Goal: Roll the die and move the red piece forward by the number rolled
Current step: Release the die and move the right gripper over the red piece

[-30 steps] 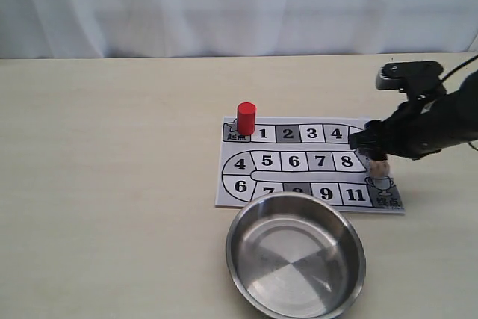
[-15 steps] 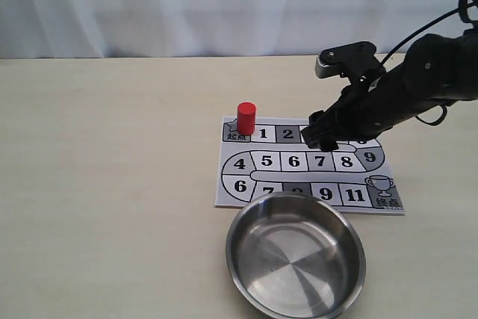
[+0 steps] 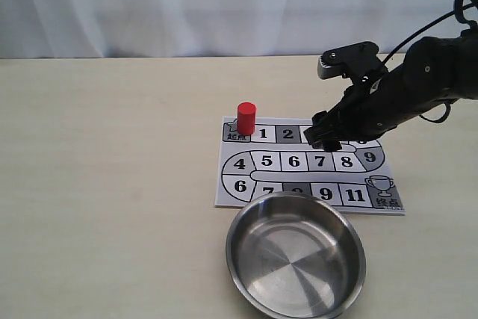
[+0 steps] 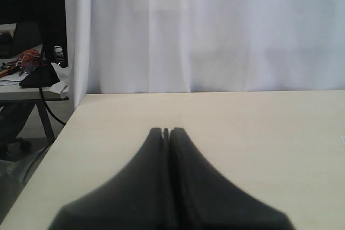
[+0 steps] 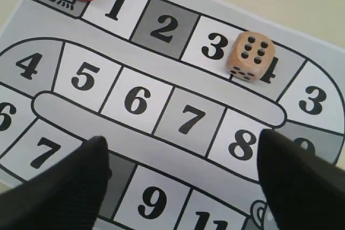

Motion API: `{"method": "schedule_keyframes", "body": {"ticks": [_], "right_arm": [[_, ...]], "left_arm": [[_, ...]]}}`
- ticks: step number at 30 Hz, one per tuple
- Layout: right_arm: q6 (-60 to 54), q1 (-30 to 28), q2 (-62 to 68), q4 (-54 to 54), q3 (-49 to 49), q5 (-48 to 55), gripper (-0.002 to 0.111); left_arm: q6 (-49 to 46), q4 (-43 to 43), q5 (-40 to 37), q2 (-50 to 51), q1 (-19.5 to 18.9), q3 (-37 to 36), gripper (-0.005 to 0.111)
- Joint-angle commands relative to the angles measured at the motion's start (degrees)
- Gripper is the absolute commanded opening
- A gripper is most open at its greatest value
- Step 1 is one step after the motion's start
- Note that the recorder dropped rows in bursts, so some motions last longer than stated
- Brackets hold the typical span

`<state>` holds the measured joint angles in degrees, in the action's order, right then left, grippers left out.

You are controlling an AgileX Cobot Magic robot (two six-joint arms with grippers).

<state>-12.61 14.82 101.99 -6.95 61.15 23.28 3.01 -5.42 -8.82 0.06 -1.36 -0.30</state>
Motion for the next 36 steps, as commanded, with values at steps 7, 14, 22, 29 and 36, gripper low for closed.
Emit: {"method": "schedule_keyframes", "body": {"ticks": [7,14,22,29,36], "right_arm": [[-0.20,-0.03,-0.12,-3.20,0.20,-0.56,0.072],[-0.20,-0.03,2.60,-3.33,6.10,8.11,0.072],[-11.42,-0.03,5.05,-16.70,11.42,9.27,0.072],[-14.37,-0.03,9.01,-19.71,16.95,11.45,0.072],[-15.30,4.25,14.24,-19.14,23.26,10.75,0.072]], "left_arm": [[0.02,0.06,0.66,-0.06,0.01,0.30,0.000],[0.02,0.06,0.66,-0.06,0.01,0.30,0.000],[0.02,0.06,0.66,-0.06,0.01,0.30,0.000],[0.02,0.06,0.66,-0.06,0.01,0.30,0.000],[0.02,0.06,0.66,-0.06,0.01,0.30,0.000]]}}
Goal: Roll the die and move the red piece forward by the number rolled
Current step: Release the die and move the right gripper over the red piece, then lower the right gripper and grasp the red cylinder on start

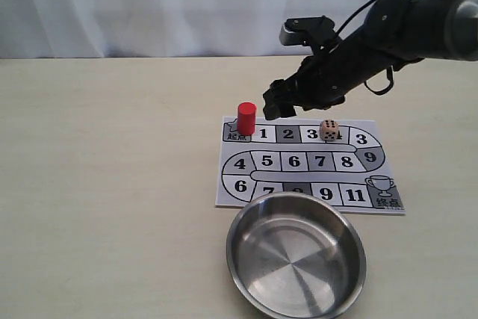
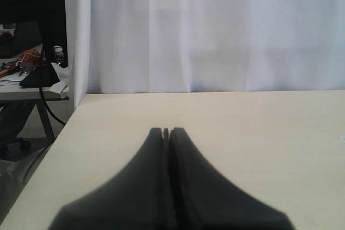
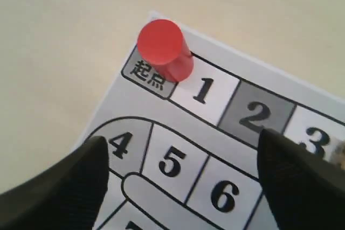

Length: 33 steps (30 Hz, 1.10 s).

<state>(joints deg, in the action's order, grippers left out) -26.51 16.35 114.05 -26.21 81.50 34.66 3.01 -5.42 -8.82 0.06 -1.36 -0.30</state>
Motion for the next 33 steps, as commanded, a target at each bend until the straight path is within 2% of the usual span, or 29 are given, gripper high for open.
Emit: {"method": "schedule_keyframes", "body": {"ticks": [1,8,20,33], "right_arm": [[-1.83,3.67,2.86,0.28,3.58,-1.69,0.072],[-2.69,5.80,6.42,0.54,5.11,-12.47,0.072],[-2.93,7.52,11.79,-3.11,5.11,-22.58,0.072],[-3.31,7.75,15.15,-2.89,5.11,-27.51,0.072]], "left_arm": [[0.02,0.06,0.66,-0.06,0.01,0.30,0.000],[0.02,0.06,0.66,-0.06,0.01,0.30,0.000],[0.02,0.06,0.56,-0.06,0.01,0.30,0.000],[0.02,0.06,0.56,-0.06,0.01,0.30,0.000]]}}
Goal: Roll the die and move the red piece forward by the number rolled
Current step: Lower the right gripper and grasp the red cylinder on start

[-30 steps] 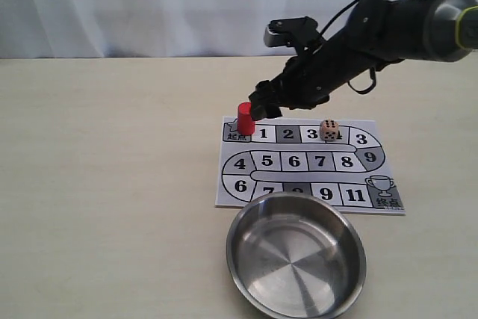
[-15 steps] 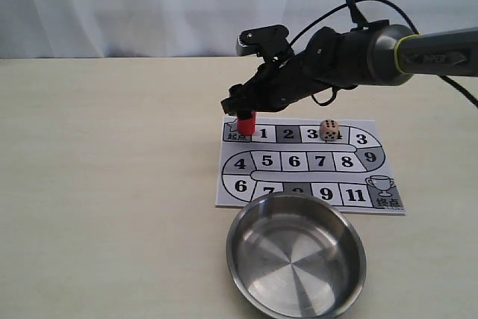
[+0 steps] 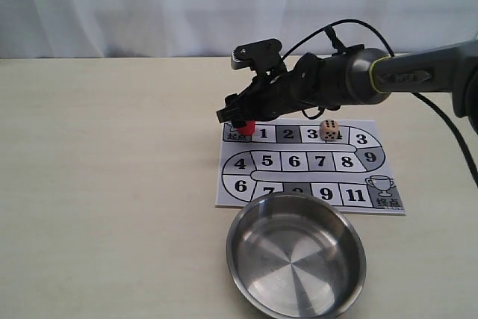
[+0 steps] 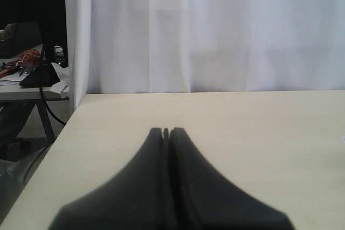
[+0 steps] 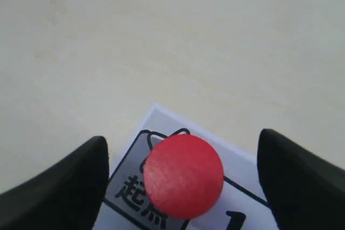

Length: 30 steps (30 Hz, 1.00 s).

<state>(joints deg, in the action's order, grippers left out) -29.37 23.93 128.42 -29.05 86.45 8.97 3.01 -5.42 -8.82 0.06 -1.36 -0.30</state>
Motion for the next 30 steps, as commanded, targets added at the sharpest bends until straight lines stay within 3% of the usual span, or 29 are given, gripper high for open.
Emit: {"method": "schedule_keyframes", "body": {"ticks": [1,6,10,13,16,18,30], "right_arm": [[-0.46,0.17,1.04,-0.05,0.17,-2.00,0.072],[-0.35,0.17,1.85,-0.05,0.17,-2.26,0.071],[-0.35,0.17,1.85,-0.05,0.17,-2.66,0.060],[-0.35,0.17,1.85,-0.05,0.17,-2.75,0.046],[-0.35,0.17,1.85,-0.05,0.17,-2.88,0.017],[-0.35,0.17,1.07,-0.05,0.17,-2.88,0.004],[1.74,-3.23,-2.10,0.16,0.17,3.70,0.004]], "left_arm": [[0.02,0.06,0.56,-0.06,0.01,0.30,0.000],[0.02,0.06,0.56,-0.06,0.01,0.30,0.000],[0.02,0.06,0.69,-0.06,0.01,0.30,0.000],[0.02,0.06,0.69,-0.06,0.01,0.30,0.000],[0.02,0.06,0.69,-0.06,0.01,0.30,0.000],[0.02,0.06,0.69,-0.06,0.01,0.30,0.000],[0.02,0.06,0.57,-0.06,0.01,0.30,0.000]]}}
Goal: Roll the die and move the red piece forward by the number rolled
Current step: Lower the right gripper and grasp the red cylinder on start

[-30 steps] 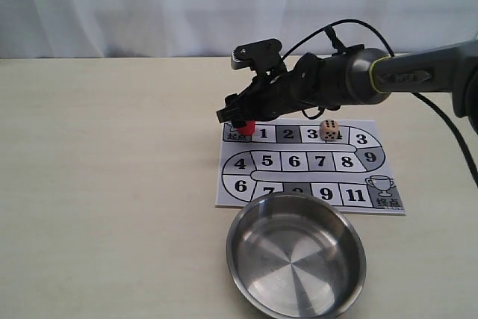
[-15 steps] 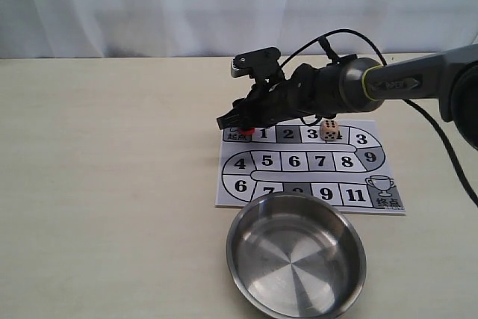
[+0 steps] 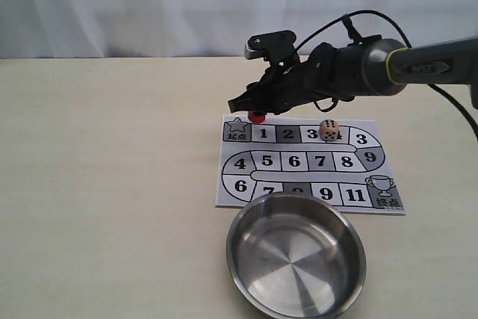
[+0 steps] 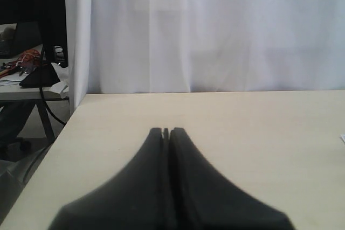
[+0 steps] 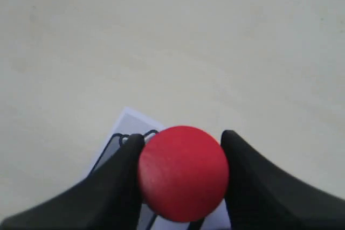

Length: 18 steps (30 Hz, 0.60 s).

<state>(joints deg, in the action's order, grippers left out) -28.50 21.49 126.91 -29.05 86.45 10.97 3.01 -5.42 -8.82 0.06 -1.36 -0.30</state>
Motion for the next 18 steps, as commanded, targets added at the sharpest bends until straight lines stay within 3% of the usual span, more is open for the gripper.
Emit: {"method": "schedule_keyframes", "body": {"ticks": [1,18], "right_arm": [[0.88,-0.79,-0.59,0.16,0.17,1.93,0.004],[0.59,-0.79,1.83,0.16,0.18,2.56,0.004]], "left_arm": [[0.02,0.06,0.57,-0.06,0.01,0.30,0.000],[0.02,0.06,0.57,-0.06,0.01,0.30,0.000]]}}
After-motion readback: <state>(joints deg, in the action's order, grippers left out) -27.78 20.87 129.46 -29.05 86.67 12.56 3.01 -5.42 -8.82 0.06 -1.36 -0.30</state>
